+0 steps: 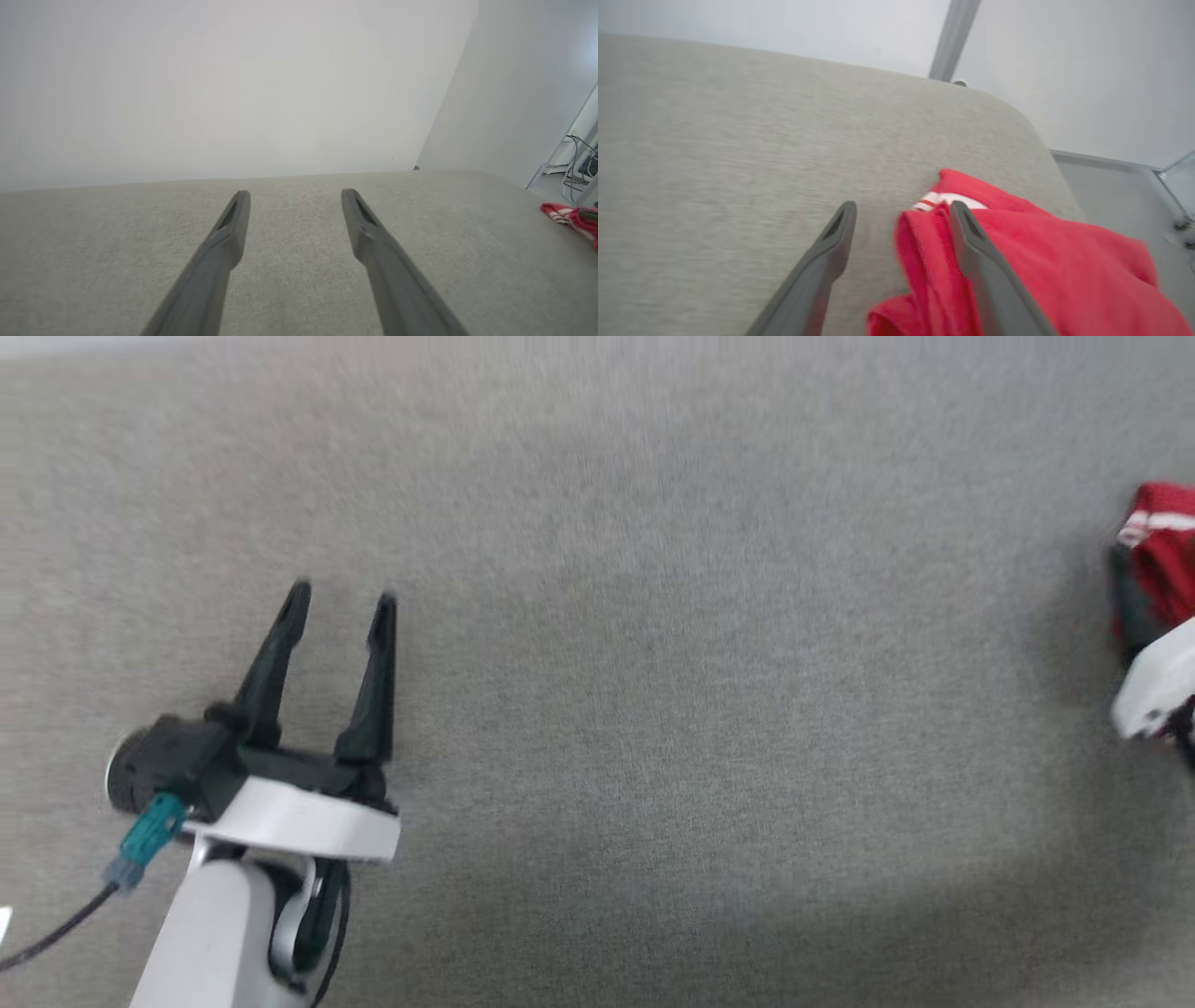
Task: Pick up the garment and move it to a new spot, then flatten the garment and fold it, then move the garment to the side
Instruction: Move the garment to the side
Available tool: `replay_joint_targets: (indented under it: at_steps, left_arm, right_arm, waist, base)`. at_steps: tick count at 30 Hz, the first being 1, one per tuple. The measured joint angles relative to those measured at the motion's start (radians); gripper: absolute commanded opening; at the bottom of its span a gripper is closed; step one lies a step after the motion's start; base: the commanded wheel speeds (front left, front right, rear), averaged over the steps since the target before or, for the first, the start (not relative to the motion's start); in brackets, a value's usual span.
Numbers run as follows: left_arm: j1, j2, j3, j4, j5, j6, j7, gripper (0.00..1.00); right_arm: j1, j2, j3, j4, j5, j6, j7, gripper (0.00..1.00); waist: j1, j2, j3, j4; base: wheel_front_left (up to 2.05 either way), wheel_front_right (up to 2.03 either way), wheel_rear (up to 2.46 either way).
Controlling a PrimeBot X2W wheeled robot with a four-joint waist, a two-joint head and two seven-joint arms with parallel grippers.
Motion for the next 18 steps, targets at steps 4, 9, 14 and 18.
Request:
replay_joint_targets:
  at_steps: [4,9,14,18]
  left_arm:
    - [0.071,0.000,0.020,0.034,-0.009,0.000,0.000,1.00]
    - [0.178,-0.013,0.057,0.061,-0.013,0.000,0.000,1.00]
    - [0.243,-0.010,0.039,0.074,-0.013,0.000,0.000,1.00]
    - [0.284,-0.001,0.041,0.073,-0.019,0.000,0.000,1.00]
  right_arm:
    - [0.099,0.028,0.037,-0.069,0.057,0.000,-0.019,1.00]
    - [0.253,0.063,0.006,-0.205,0.081,0.000,-0.029,1.00]
    - [0.414,0.105,-0.095,-0.347,0.046,0.000,-0.030,1.00]
    - [0.520,0.156,-0.167,-0.428,0.012,0.000,-0.030,1.00]
  waist:
    - [0.0000,0.0000,-0.075,0.014]
    - [0.0000,0.0000,-0.176,0.051]
    - [0.0000,0.0000,-0.247,0.090]
    - [0.0000,0.0000,-0.298,0.119]
  base:
    - [0.00,0.00,0.00]
    - [0.00,0.00,0.00]
    - [0.00,0.00,0.00]
    - [0.00,0.00,0.00]
